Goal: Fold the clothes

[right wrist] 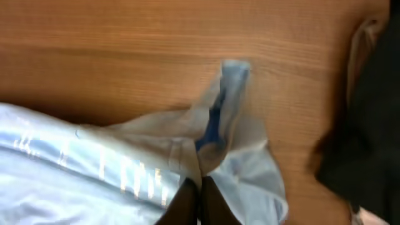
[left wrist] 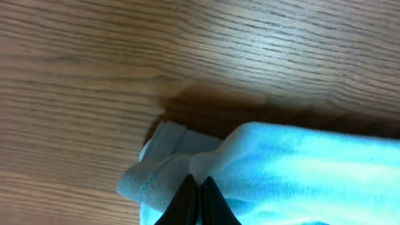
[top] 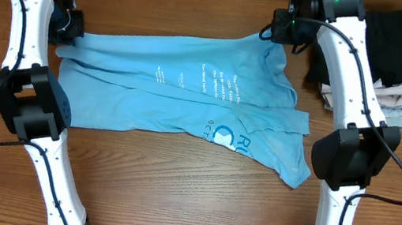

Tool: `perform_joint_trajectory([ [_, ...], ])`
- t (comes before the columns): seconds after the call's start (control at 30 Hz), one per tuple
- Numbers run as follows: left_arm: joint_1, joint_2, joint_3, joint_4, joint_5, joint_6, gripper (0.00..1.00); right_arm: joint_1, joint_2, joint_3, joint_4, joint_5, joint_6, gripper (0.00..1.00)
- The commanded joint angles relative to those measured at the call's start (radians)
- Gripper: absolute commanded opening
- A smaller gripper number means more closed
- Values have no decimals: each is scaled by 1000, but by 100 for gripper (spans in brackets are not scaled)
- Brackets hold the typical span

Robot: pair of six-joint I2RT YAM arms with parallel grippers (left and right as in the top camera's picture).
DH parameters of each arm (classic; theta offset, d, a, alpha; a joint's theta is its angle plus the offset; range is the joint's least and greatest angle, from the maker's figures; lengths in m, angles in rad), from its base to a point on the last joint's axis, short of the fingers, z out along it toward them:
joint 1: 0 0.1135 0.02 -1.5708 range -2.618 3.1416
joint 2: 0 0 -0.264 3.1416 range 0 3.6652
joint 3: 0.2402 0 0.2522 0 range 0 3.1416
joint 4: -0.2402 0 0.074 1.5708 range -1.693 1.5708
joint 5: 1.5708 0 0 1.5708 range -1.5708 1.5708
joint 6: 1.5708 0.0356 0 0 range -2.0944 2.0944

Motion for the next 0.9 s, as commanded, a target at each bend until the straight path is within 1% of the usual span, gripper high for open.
perform_joint_trajectory([
  [0.0,-8,-11,78,-51,-55,-5,4,-4,-121,72,-136,21,108,4],
  [0.17,-8,-12,100,-109,-56,-5,4,-4,-146,72,-334,27,169,4],
  [0.3,-8,-12,93,-142,-57,-5,4,-4,-157,28,-333,37,211,4],
  [0.4,-8,-12,93,-171,-58,22,4,-4,-172,-5,-333,37,243,4],
  [0.5,-5,-12,93,-209,-69,21,4,-4,-226,-98,-333,82,304,4],
  [0.63,-5,-12,86,-224,-98,21,4,-4,-322,-279,-328,206,387,4],
  [0.73,-5,-12,82,-226,-98,21,4,-4,-385,-433,-296,201,392,4],
  [0.87,-6,-12,64,-227,-97,21,4,-3,-425,-620,-239,182,393,4],
])
